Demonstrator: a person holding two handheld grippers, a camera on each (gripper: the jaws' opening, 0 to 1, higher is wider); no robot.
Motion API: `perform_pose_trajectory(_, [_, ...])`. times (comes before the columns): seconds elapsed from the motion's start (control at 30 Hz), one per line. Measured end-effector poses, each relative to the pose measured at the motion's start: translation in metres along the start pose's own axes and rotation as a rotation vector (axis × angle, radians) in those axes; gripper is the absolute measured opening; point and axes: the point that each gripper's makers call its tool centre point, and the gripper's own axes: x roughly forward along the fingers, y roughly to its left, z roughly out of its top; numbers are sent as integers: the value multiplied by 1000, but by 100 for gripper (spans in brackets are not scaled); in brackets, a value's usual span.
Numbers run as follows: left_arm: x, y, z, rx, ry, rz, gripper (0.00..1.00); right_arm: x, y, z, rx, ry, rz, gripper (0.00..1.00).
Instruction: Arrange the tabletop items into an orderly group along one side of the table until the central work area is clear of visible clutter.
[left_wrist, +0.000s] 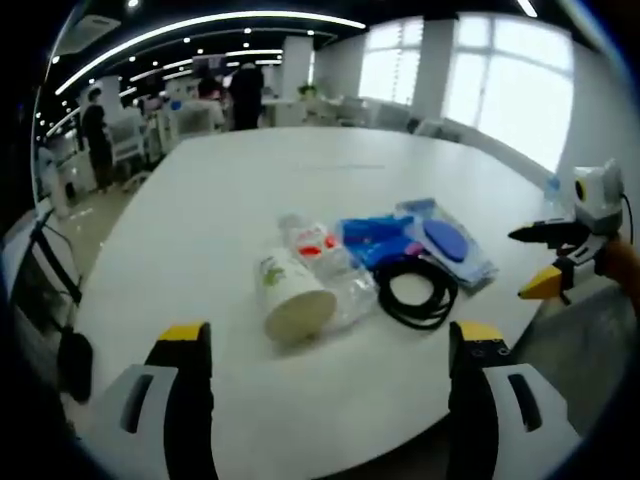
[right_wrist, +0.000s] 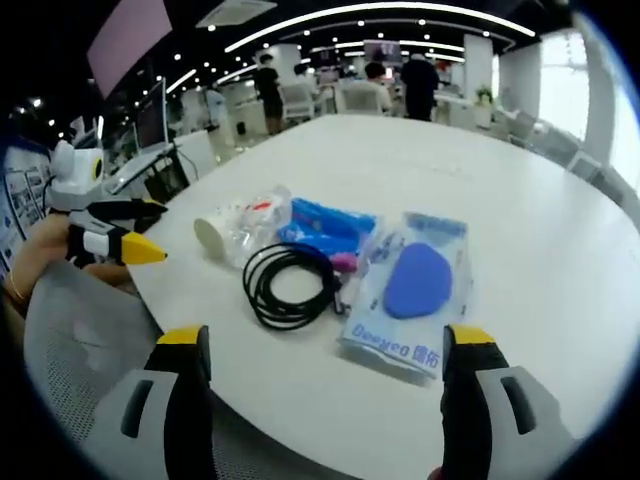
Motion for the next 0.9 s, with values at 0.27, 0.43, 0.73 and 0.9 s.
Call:
perform_pose_trajectory(0.27, [1, 0, -1, 2, 5, -2, 94, 0, -1, 1, 1, -2, 2, 95])
perform_pose_trajectory(0.43, [1, 1, -1, -2, 3, 3, 94, 0, 0, 1, 3, -6, 3, 95])
perform_pose_trajectory(0.73, [1, 1, -2, -7, 8, 4, 94, 1, 2, 0, 1, -1, 11, 95])
perform_pose_trajectory(0.9, [1, 2, -2, -8, 10, 4, 94, 1, 3, 0, -3, 1, 16, 95])
